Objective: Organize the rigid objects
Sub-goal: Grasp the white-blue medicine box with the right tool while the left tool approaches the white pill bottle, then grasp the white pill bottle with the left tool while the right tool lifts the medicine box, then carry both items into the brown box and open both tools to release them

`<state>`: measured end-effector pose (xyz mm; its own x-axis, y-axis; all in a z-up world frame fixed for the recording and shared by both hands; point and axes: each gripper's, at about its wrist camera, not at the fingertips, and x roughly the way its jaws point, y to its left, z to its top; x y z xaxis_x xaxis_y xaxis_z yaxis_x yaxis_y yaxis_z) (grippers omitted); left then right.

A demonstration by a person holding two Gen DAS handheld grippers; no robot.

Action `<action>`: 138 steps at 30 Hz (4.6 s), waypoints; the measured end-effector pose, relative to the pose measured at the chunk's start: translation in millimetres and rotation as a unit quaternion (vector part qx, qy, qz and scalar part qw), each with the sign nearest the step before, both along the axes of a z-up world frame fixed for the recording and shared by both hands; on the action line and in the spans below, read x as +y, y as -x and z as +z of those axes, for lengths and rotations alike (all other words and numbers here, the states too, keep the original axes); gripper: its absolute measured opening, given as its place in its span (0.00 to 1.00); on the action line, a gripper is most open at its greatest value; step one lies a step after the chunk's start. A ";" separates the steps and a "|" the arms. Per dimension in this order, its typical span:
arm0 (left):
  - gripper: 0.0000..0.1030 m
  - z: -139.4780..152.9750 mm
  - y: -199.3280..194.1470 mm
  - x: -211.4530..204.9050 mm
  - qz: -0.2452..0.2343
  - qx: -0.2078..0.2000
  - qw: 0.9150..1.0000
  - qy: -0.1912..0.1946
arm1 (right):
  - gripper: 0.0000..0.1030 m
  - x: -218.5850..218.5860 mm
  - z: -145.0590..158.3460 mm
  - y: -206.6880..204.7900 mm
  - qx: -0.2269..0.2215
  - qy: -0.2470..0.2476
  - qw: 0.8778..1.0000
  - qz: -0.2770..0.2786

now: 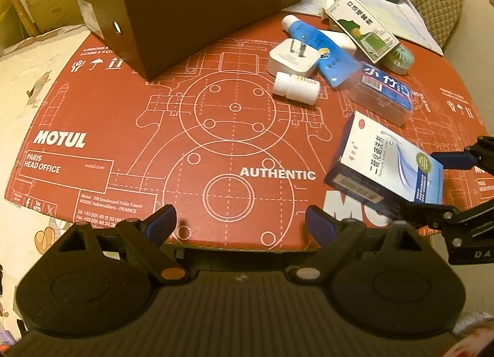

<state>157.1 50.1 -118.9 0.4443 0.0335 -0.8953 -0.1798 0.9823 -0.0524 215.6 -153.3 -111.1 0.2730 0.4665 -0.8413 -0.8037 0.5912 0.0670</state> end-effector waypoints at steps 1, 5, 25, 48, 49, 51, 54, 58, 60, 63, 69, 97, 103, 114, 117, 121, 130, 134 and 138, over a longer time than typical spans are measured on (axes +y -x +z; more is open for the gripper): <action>0.86 -0.1 -0.2 -0.6 -0.001 0.000 1.000 0.000 | 0.70 -0.9 0.7 0.4 0.002 0.000 1.000 -0.002; 0.86 -0.7 -0.9 -1.2 -0.002 0.000 1.000 -0.005 | 0.71 8.5 0.1 5.3 -0.015 0.014 1.000 0.016; 0.83 -0.8 -21.7 -6.0 -0.003 -0.003 1.000 -0.011 | 0.59 29.3 -3.6 -9.5 -0.057 0.017 0.998 0.033; 0.55 -11.2 -114.9 -35.7 -0.111 -0.074 0.990 -0.046 | 0.59 -93.1 38.7 -84.3 -0.042 -0.027 0.978 -0.204; 0.50 -12.4 -116.7 -35.5 -0.112 -0.073 0.990 -0.047 | 0.59 -96.2 38.4 -86.8 -0.041 -0.027 0.977 -0.207; 0.42 -14.0 -120.1 -35.0 -0.113 -0.070 0.990 -0.042 | 0.59 -103.3 37.9 -91.8 -0.039 -0.026 0.976 -0.211; 0.41 -14.9 -123.5 -35.7 -0.107 -0.067 0.991 -0.041 | 0.59 -109.8 36.7 -98.8 -0.036 -0.025 0.976 -0.212; 0.41 -11.4 -120.1 -38.7 -0.097 -0.072 0.992 -0.045 | 0.59 -112.3 35.6 -108.6 -0.029 -0.032 0.978 -0.203; 0.41 -6.0 -117.0 -39.0 -0.088 -0.075 0.992 -0.042 | 0.59 -109.2 35.7 -113.1 -0.027 -0.035 0.980 -0.195; 0.41 7.9 -110.7 -39.1 -0.077 -0.087 0.992 -0.038 | 0.59 -100.2 37.6 -117.1 -0.021 -0.041 0.982 -0.181; 0.41 48.6 -97.3 -30.7 -0.067 -0.116 0.990 -0.038 | 0.59 -65.0 54.0 -113.2 -0.015 -0.066 0.988 -0.141; 0.41 106.8 -185.5 192.1 -0.085 -0.134 0.987 -0.037 | 0.59 254.9 113.0 -144.2 -0.056 -0.135 0.986 -0.083; 0.41 90.5 -206.8 215.4 -0.089 -0.111 0.989 -0.033 | 0.59 286.7 92.4 -170.1 -0.050 -0.109 0.989 -0.092; 0.41 66.8 -228.8 236.2 -0.093 -0.079 0.992 -0.023 | 0.59 308.5 54.3 -197.2 -0.027 -0.072 0.992 -0.102; 0.41 61.4 -233.2 238.2 -0.095 -0.072 0.993 -0.017 | 0.59 307.4 47.9 -204.6 -0.011 -0.078 0.991 -0.112; 0.41 55.9 -237.3 238.8 -0.100 -0.065 0.993 -0.013 | 0.60 306.3 41.0 -209.9 0.001 -0.061 0.991 -0.118; 0.45 51.1 -241.9 231.9 -0.110 -0.060 0.992 -0.007 | 0.61 295.9 40.4 -212.0 0.009 -0.045 0.990 -0.133; 0.50 52.4 -240.0 229.0 -0.111 -0.061 0.992 -0.010 | 0.61 291.8 43.1 -208.7 0.010 -0.045 0.990 -0.133; 0.51 55.4 -238.1 227.5 -0.108 -0.061 0.992 -0.011 | 0.61 287.9 46.6 -203.7 0.011 -0.047 0.990 -0.134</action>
<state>395.2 277.7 -63.5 0.5484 -0.0553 -0.8344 0.0410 0.9984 -0.0392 419.3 134.6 -64.5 0.3797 0.4553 -0.8053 -0.6158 0.7740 0.1473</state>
